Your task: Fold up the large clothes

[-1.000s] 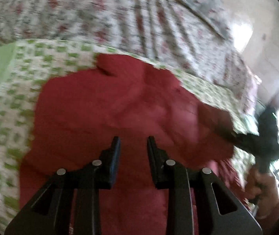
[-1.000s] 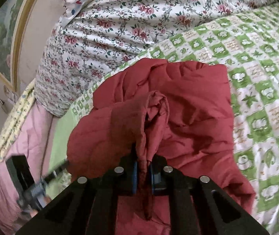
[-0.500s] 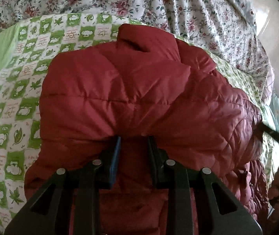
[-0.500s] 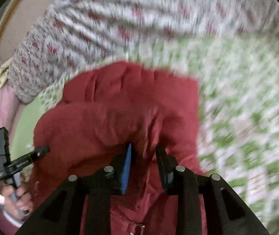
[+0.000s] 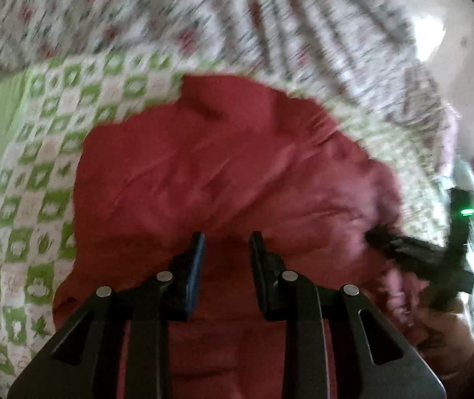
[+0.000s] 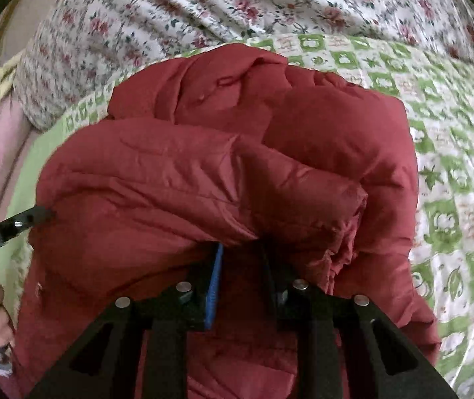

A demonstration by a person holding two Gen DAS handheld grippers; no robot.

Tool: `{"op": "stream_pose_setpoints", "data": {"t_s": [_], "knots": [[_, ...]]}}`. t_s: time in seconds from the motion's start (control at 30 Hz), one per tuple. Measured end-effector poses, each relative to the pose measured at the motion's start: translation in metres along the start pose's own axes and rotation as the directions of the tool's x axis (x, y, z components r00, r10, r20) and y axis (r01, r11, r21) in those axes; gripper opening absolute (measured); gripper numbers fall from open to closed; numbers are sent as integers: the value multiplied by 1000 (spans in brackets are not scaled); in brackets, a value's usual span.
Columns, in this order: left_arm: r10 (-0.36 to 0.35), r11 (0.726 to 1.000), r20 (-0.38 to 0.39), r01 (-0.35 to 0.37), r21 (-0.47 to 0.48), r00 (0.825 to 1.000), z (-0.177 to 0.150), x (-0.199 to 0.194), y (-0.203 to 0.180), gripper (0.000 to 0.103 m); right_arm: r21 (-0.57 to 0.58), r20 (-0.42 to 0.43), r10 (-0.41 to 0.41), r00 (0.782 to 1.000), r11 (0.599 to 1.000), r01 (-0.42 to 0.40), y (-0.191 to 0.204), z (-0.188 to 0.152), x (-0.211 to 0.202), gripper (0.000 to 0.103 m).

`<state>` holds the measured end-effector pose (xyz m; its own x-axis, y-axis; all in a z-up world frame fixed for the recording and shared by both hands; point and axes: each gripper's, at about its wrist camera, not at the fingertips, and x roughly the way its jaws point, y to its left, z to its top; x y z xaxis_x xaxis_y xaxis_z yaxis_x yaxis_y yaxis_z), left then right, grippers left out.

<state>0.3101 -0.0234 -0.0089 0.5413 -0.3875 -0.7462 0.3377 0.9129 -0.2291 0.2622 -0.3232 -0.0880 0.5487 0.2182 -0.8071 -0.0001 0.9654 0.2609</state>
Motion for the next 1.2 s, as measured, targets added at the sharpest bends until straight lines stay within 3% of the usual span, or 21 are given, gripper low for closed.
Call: {"op": "stream_pose_setpoints", "data": {"t_s": [0.07,0.23,0.33,0.4,0.47,0.57,0.7,1.1,1.2], "knots": [[37,999,-3,-36,34,999,6,3,-11,25,-15,2,-11,1000,1000,11,1,-1,-1,22],[113,993,-147,-105,60,983,0,59,-6,25,-10,-3,9,1000,1000,-9,0,-3,-12,22],[99,994,-135,-93,53,986,-7,60,-1,25,-22,43,6,999,1000,-5,8,-2,-30,26],[87,996,-138,-82,40,987,-8,58,2,25,-49,83,-36,996,998,40,11,-2,-40,26],[62,998,-126,-61,13,990,-9,45,7,25,-54,49,-75,996,996,77,5,-3,-32,26],[85,996,-94,-86,-6,992,-13,32,17,25,-24,5,-43,999,999,43,-12,-9,-13,24],[22,997,-131,-31,-64,991,-21,44,44,18,34,14,2,1000,999,-2,-21,-8,-9,23],[-19,992,-136,1,-128,991,-25,53,52,17,14,23,-8,1000,1000,7,-18,-11,-6,23],[0,993,-146,-17,-117,989,-22,54,48,17,16,22,-8,1000,1000,8,-18,-10,-6,23]]}}
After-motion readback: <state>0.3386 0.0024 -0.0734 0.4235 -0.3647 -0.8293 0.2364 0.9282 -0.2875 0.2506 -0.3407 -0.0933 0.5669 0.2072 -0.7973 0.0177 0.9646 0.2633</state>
